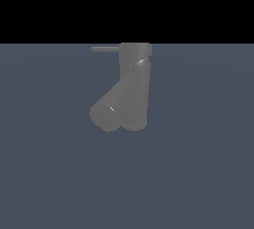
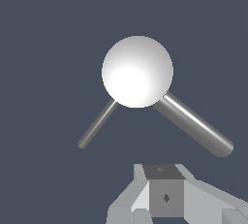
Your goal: Turn on the faucet by rotating a designated handle.
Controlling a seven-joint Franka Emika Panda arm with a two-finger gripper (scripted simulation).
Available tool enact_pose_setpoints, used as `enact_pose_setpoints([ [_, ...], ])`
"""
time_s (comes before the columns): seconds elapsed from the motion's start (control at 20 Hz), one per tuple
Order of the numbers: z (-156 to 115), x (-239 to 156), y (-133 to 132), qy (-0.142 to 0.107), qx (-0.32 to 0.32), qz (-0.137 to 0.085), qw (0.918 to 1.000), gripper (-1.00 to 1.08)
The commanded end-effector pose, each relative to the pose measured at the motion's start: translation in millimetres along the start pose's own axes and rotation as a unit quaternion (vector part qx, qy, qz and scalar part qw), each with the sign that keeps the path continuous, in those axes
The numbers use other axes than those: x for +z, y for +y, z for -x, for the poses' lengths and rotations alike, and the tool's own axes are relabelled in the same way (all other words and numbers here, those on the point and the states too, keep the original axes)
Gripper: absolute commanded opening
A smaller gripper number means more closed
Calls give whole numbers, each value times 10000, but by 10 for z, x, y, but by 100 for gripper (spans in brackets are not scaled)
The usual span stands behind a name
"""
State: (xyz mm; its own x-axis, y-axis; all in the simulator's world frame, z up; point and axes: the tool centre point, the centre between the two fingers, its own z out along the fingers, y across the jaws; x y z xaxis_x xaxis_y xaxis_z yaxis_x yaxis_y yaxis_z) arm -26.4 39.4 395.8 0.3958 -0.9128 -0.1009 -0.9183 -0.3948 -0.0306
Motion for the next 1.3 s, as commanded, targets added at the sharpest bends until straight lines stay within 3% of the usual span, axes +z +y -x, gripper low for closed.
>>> enact_pose_setpoints([
  [0.0, -23, 100, -116, 22, 319, 10, 9995, -100],
  [0.5, -101, 535, -548, 168, 1546, 42, 9878, -100],
  [1.25, -156, 1154, -1030, 458, 3005, 2, 9527, -100],
])
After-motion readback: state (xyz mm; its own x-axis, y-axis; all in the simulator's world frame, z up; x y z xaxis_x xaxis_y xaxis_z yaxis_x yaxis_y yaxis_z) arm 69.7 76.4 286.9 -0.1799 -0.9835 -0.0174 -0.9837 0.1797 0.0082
